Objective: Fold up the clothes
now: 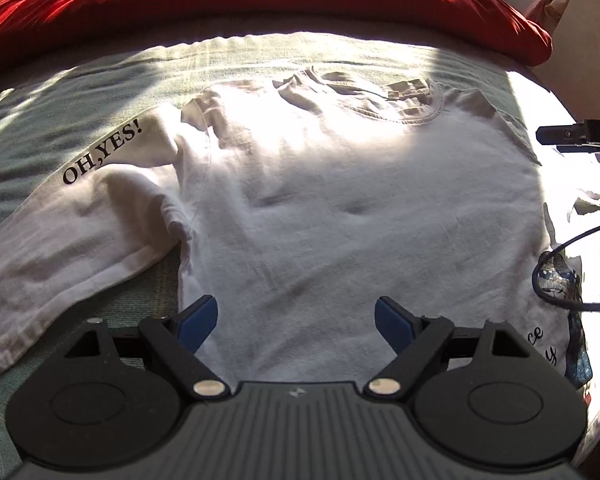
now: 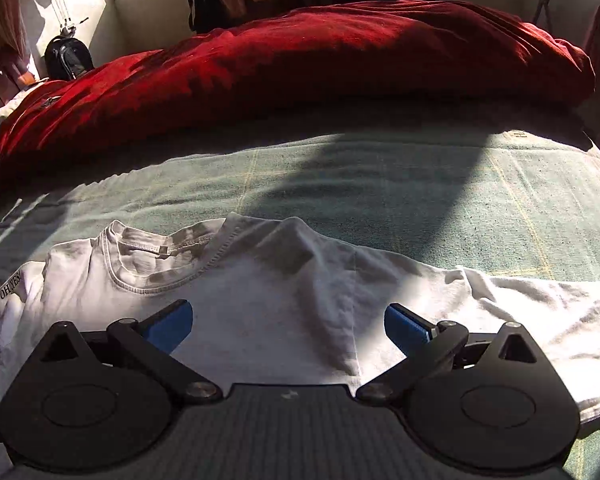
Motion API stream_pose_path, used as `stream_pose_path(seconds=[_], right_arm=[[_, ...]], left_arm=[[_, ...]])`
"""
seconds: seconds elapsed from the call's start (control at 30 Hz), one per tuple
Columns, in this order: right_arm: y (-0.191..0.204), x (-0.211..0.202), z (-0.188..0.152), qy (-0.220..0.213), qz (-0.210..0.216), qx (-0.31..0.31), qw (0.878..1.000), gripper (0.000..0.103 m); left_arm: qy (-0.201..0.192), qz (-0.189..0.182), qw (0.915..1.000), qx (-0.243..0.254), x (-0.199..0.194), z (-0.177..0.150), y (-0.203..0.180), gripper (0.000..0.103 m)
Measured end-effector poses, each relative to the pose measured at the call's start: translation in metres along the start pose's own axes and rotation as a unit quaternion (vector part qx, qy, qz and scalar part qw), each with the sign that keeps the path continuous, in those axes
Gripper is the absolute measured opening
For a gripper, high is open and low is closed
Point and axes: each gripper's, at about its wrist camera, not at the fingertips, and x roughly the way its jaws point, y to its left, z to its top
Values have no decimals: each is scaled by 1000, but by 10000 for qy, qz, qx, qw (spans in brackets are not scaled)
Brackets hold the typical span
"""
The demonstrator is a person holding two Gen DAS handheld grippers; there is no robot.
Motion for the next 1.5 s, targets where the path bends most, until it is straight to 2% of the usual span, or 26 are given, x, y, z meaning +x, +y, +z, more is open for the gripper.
stream_pose_path(seconds=[0.13, 0.23, 0.33, 0.53, 0.73, 0.87, 0.93, 1.03, 1.1, 1.2, 1.27, 1.4, 1.5], right_arm=[[37, 15, -33, 621, 348, -568, 9958, 103], [58, 31, -58, 962, 288, -870, 9911, 103], [69, 35, -69, 892, 19, -1211, 9886, 103], [70, 42, -65, 1023, -150, -1162, 9878, 103], [75, 41, -69, 901, -288, -1241, 9878, 103], [77, 42, -70, 879, -345, -1292, 9871, 103], [78, 42, -71, 864, -358, -1307, 9870, 103], [78, 42, -72, 833, -382, -1309, 9871, 103], [80, 42, -72, 818, -419, -1316, 9870, 103], [80, 42, -71, 847, -431, -1325, 9866, 103], [80, 42, -71, 854, -425, -1324, 9866, 103], [80, 42, -72, 808, -438, -1323, 9869, 103], [81, 42, -73, 782, -460, -1319, 9871, 103]], left_arm=[[-1, 12, 10000, 31, 12, 0, 5, 86], [-2, 22, 10000, 55, 21, 0, 9, 86], [40, -6, 10000, -74, 19, -12, 13, 86], [85, -86, 9992, -378, 10, -28, 19, 86], [11, -163, 9976, -666, 5, -39, 22, 86], [34, -125, 9984, -557, -8, -45, 14, 85], [-56, -294, 9989, -363, -14, -45, 8, 85], [130, -505, 9985, -179, -9, -47, 1, 86], [210, -441, 9988, -85, -4, -52, 0, 85], [177, -291, 9992, -207, -8, -58, 9, 86], [183, -263, 9984, -464, -12, -61, 17, 85], [53, -439, 9970, -637, -24, -58, 17, 85], [86, -659, 9968, -434, -22, -58, 5, 85]])
